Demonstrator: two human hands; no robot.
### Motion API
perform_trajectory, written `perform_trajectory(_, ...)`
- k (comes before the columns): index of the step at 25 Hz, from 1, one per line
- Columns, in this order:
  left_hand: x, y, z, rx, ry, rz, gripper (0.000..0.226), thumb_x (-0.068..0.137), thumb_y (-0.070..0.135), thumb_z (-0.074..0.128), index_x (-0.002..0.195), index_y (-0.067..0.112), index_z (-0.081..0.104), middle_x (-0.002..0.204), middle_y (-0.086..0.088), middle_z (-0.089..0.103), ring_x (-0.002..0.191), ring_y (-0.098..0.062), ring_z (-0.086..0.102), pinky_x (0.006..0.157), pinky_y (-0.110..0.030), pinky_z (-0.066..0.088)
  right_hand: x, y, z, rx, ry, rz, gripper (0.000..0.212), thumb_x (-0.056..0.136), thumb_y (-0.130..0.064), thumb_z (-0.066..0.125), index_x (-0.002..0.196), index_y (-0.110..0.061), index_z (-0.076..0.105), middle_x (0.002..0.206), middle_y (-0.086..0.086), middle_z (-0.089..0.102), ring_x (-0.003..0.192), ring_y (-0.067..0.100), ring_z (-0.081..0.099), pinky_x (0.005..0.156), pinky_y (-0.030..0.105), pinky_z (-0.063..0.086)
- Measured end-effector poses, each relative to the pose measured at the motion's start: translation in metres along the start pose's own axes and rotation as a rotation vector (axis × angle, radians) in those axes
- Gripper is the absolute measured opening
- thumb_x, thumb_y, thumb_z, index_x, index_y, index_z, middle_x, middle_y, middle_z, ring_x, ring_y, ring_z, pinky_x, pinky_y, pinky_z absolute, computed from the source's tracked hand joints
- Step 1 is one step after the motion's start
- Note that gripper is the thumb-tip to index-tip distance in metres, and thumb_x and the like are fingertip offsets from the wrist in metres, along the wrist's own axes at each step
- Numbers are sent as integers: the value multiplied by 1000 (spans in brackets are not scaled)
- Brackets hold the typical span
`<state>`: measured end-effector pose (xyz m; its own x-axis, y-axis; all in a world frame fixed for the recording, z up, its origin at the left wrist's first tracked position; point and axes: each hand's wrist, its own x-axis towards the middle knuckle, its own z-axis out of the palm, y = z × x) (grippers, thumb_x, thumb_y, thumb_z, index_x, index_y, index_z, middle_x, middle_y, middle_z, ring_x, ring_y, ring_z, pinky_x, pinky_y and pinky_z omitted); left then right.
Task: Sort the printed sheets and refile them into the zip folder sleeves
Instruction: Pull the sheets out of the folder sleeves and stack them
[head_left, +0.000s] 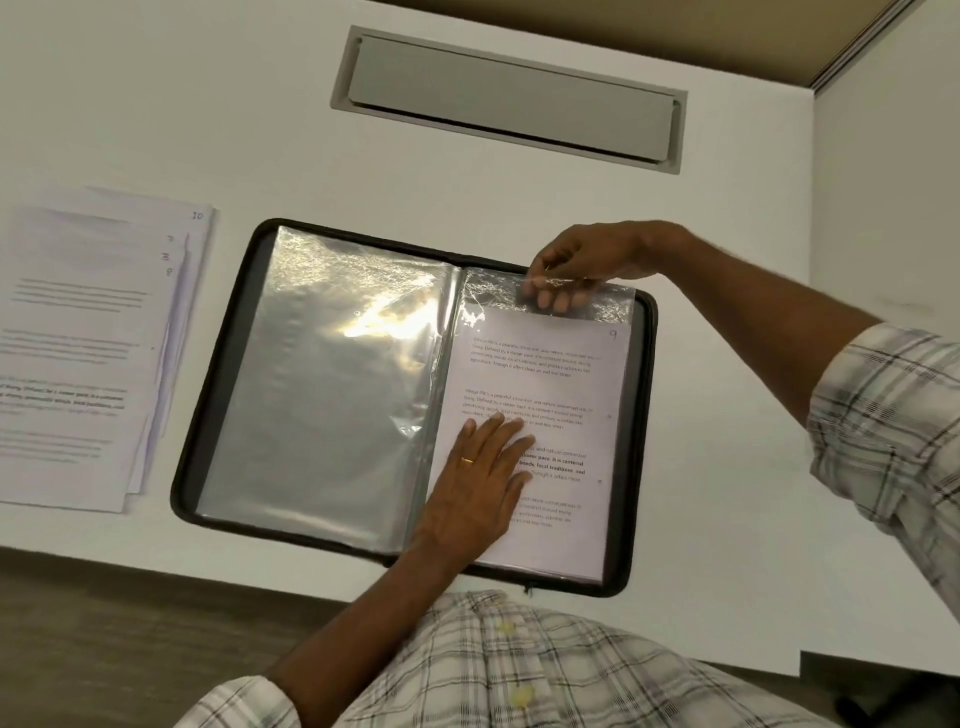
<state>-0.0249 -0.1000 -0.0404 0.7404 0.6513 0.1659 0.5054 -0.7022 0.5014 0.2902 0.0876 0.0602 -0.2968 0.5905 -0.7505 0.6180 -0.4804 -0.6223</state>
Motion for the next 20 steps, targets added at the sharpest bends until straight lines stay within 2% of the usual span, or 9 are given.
perform_trajectory(3, 0, 0, 1, 7, -1, -1, 42, 105, 27, 60, 143, 12, 57, 154, -7, 50, 150, -25, 36, 124, -51, 29, 0, -4, 5, -105, -36, 72, 28, 87, -18, 81, 114, -16, 76, 107, 5, 78, 94, 16, 75, 82, 26, 59)
perform_trajectory(6, -1, 1, 0, 1, 6, -2, 43, 105, 27, 59, 145, 12, 55, 155, -8, 48, 151, -26, 35, 124, -52, 29, 6, -8, 11, -320, -58, 132, 27, 78, -36, 87, 102, -27, 79, 92, -5, 79, 86, 12, 74, 63, 22, 50)
perform_trajectory(7, -1, 2, -1, -6, 11, -4, 45, 105, 28, 58, 146, 11, 53, 157, -9, 47, 152, -26, 34, 124, -52, 29, 10, -7, 13, -397, -82, 143, 24, 77, -40, 87, 97, -30, 79, 89, -6, 78, 82, 12, 72, 62, 24, 49)
perform_trajectory(9, -1, 4, -4, -21, 22, -13, 49, 107, 32, 53, 151, 10, 47, 161, -10, 42, 154, -25, 30, 125, -52, 26, 16, -1, 13, -469, -79, 146, 21, 74, -43, 88, 90, -33, 80, 87, -1, 77, 75, 12, 64, 71, 30, 51)
perform_trajectory(11, -1, 6, -6, -32, 17, -16, 55, 109, 36, 48, 156, 10, 40, 165, -10, 34, 157, -25, 23, 127, -50, 22, 14, 0, 7, -493, 13, 127, 20, 72, -43, 90, 82, -29, 79, 80, -1, 73, 70, 13, 58, 72, 29, 47)
perform_trajectory(13, -1, 7, -7, -50, 1, -14, 56, 108, 35, 51, 157, 9, 39, 167, -9, 31, 158, -24, 21, 127, -51, 22, 9, -2, -9, -517, 162, 90, 22, 74, -40, 89, 81, -25, 76, 75, -9, 69, 73, 13, 57, 69, 25, 43)
perform_trajectory(15, 0, 7, -8, -66, 1, -13, 53, 107, 31, 56, 154, 9, 44, 166, -9, 33, 157, -24, 23, 125, -54, 25, 1, -4, -28, -497, 347, 38, 24, 77, -37, 88, 94, -23, 78, 83, -9, 71, 83, 14, 61, 73, 24, 44)
perform_trajectory(17, 11, 7, -14, -120, 30, -50, 49, 105, 26, 59, 150, 9, 49, 164, -8, 37, 156, -23, 26, 123, -54, 28, -5, 0, -49, -390, 524, -61, 32, 82, -32, 85, 108, -15, 78, 99, -1, 74, 93, 16, 64, 83, 26, 46)
perform_trajectory(20, 63, 0, -34, -287, 133, -230, 48, 106, 26, 58, 150, 10, 47, 161, -5, 39, 152, -19, 31, 123, -47, 31, -17, 4, -71, -194, 619, -213, 32, 88, -26, 79, 114, -9, 75, 108, 2, 72, 97, 13, 63, 90, 29, 48)
